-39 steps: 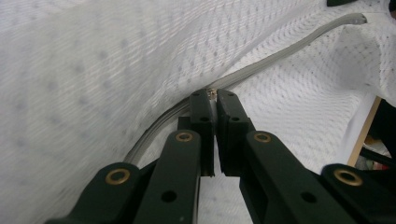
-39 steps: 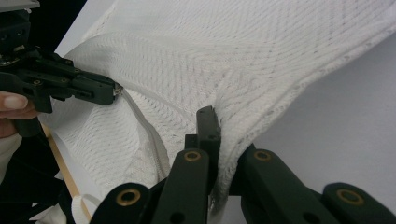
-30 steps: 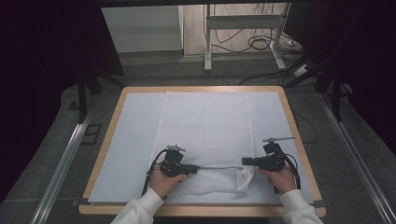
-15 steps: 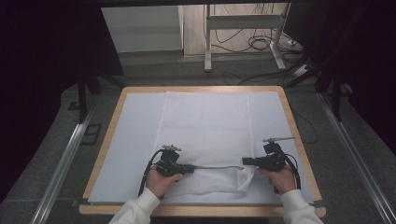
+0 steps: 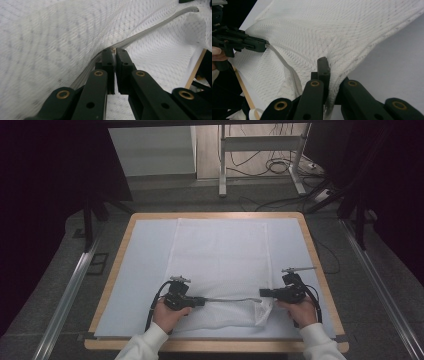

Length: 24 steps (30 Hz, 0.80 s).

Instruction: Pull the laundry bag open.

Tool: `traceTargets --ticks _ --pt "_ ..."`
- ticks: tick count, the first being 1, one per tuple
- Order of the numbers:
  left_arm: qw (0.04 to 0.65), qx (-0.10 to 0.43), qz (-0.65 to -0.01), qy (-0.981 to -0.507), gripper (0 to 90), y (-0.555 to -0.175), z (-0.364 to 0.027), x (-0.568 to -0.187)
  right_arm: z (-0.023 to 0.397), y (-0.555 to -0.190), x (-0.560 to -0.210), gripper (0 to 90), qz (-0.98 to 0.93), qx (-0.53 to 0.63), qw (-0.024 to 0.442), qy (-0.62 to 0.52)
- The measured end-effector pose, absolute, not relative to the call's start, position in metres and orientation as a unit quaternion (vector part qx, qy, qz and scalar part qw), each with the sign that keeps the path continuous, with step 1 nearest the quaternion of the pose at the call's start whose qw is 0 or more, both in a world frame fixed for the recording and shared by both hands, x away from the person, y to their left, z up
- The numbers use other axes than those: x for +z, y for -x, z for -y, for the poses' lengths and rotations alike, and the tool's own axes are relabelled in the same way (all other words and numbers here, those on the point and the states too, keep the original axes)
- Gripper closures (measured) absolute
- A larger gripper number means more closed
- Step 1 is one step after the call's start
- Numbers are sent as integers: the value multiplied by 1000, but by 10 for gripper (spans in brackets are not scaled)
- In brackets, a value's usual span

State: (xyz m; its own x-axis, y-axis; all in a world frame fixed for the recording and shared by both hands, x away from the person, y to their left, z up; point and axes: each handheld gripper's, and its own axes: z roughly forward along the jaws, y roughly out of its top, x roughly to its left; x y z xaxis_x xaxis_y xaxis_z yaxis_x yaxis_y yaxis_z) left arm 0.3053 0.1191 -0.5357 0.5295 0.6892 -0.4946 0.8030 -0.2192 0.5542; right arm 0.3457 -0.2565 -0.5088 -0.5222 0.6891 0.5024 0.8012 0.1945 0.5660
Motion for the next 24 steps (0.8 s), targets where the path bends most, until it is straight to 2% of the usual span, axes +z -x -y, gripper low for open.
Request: traceTargets --ticks 24 --pt "399 -67 -502 -765 870 -302 -140 -536 257 -346 -510 885 769 -409 69 487"
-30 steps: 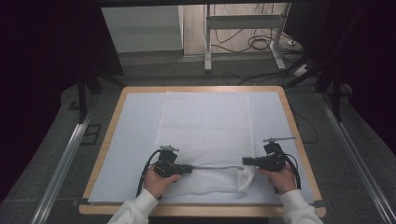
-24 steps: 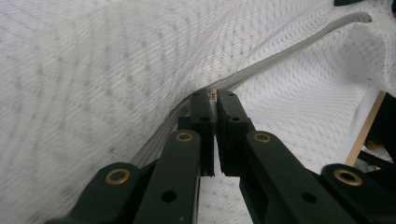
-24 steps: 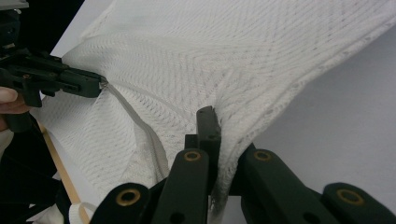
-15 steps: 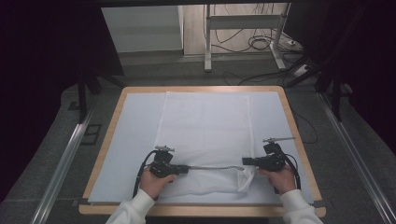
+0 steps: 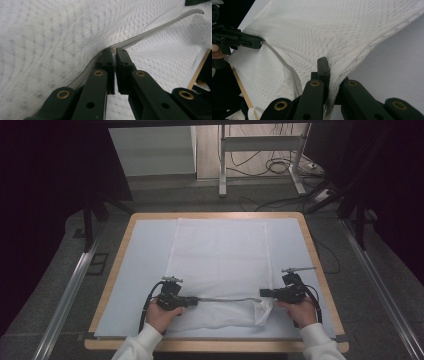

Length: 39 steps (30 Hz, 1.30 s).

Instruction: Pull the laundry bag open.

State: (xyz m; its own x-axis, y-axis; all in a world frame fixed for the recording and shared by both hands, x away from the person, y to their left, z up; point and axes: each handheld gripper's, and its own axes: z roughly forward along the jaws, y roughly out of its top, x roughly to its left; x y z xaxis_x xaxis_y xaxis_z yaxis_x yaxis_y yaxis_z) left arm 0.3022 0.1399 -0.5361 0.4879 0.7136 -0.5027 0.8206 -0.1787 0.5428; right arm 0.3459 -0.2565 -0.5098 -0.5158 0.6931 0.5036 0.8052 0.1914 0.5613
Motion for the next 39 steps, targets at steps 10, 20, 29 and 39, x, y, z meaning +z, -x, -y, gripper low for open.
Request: traceTargets --ticks 10,20,29,39 --pt "404 -62 -509 -758 870 -300 -152 -535 257 -346 -510 885 769 -409 66 488" --pt "402 -61 -515 -754 870 -300 -159 -534 257 -346 -510 885 769 -408 64 488" --pt "401 -56 -526 -748 869 -296 -179 -534 257 -346 -510 886 769 -408 64 488" --pt "399 -45 -534 -744 870 -288 -198 -534 256 -346 -510 885 770 -406 64 488"
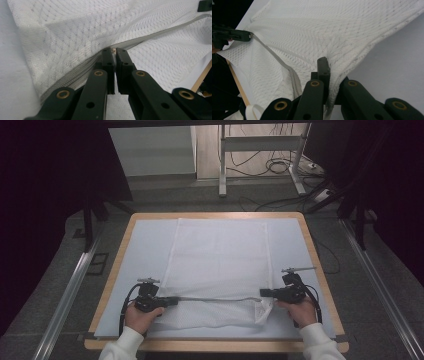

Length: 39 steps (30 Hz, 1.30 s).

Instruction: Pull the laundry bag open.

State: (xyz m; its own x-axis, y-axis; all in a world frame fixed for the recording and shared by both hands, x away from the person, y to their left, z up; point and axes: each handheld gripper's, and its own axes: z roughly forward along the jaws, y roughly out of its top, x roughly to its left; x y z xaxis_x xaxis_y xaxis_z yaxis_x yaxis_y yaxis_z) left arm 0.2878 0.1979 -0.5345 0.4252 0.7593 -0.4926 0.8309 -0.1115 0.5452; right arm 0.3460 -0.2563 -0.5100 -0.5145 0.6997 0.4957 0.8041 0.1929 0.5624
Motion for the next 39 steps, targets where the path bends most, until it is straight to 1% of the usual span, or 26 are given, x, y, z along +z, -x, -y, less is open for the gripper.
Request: traceTargets --ticks 16,21,25,39 --pt "410 -39 -555 -723 869 -279 -235 -534 256 -346 -510 885 771 -404 64 488" --pt "406 -24 -567 -716 870 -275 -251 -535 256 -347 -511 885 772 -401 61 489" --pt "409 -25 -574 -709 869 -272 -263 -537 257 -347 -511 885 773 -401 60 488" --pt "403 -12 -572 -714 868 -270 -260 -537 256 -346 -512 883 777 -397 56 486"
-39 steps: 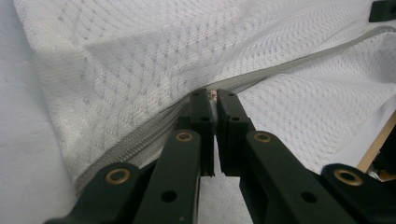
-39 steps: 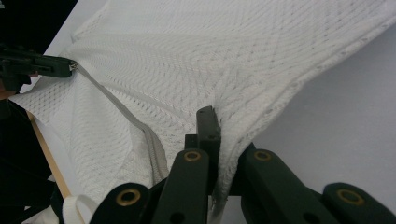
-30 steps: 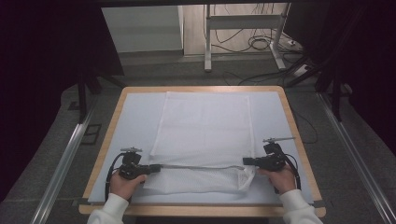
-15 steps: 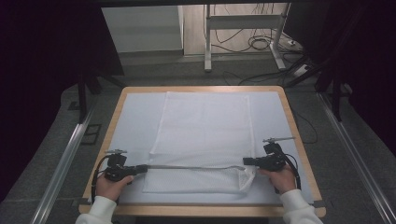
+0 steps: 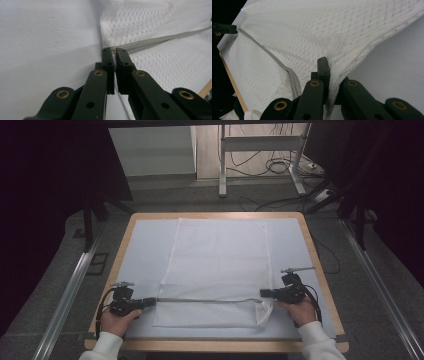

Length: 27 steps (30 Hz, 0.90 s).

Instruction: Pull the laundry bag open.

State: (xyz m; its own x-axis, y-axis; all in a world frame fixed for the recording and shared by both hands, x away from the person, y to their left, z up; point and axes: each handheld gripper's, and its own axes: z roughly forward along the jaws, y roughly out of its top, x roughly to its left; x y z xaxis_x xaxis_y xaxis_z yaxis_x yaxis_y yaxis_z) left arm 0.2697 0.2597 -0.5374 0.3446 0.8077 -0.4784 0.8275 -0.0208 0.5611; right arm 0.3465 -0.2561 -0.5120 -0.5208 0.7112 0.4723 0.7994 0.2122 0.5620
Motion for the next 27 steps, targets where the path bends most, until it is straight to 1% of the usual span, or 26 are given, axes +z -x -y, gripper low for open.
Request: traceTargets --ticks 4,5,6,8,10,12,15,16,18,21,24,27 --pt "403 -10 -569 -717 866 -271 -257 -537 258 -344 -511 876 778 -395 52 486" --pt "404 -6 -567 -717 862 -270 -257 -537 258 -343 -511 865 778 -396 49 486" --pt "405 14 -566 -718 841 -268 -256 -535 258 -343 -511 841 778 -396 42 486" --pt "405 61 -561 -719 745 -261 -255 -532 260 -342 -511 736 782 -390 24 485" --pt "414 84 -559 -713 646 -258 -256 -528 261 -341 -510 595 783 -387 17 486" --pt "420 94 -559 -709 529 -257 -255 -525 263 -339 -507 521 781 -392 1 486" --pt "427 99 -546 -714 443 -260 -251 -520 267 -334 -501 417 775 -407 -20 484" --pt "430 103 -538 -718 422 -261 -249 -519 268 -333 -499 397 773 -409 -25 484" --pt "429 108 -529 -724 385 -265 -246 -516 272 -329 -494 370 773 -415 -53 478" --pt "428 123 -516 -732 352 -275 -242 -510 277 -326 -489 336 773 -425 -71 465" --pt "426 129 -504 -740 347 -285 -239 -507 283 -325 -487 329 770 -429 -90 464" --pt "426 122 -501 -743 339 -291 -241 -508 288 -324 -488 317 772 -426 -104 460"
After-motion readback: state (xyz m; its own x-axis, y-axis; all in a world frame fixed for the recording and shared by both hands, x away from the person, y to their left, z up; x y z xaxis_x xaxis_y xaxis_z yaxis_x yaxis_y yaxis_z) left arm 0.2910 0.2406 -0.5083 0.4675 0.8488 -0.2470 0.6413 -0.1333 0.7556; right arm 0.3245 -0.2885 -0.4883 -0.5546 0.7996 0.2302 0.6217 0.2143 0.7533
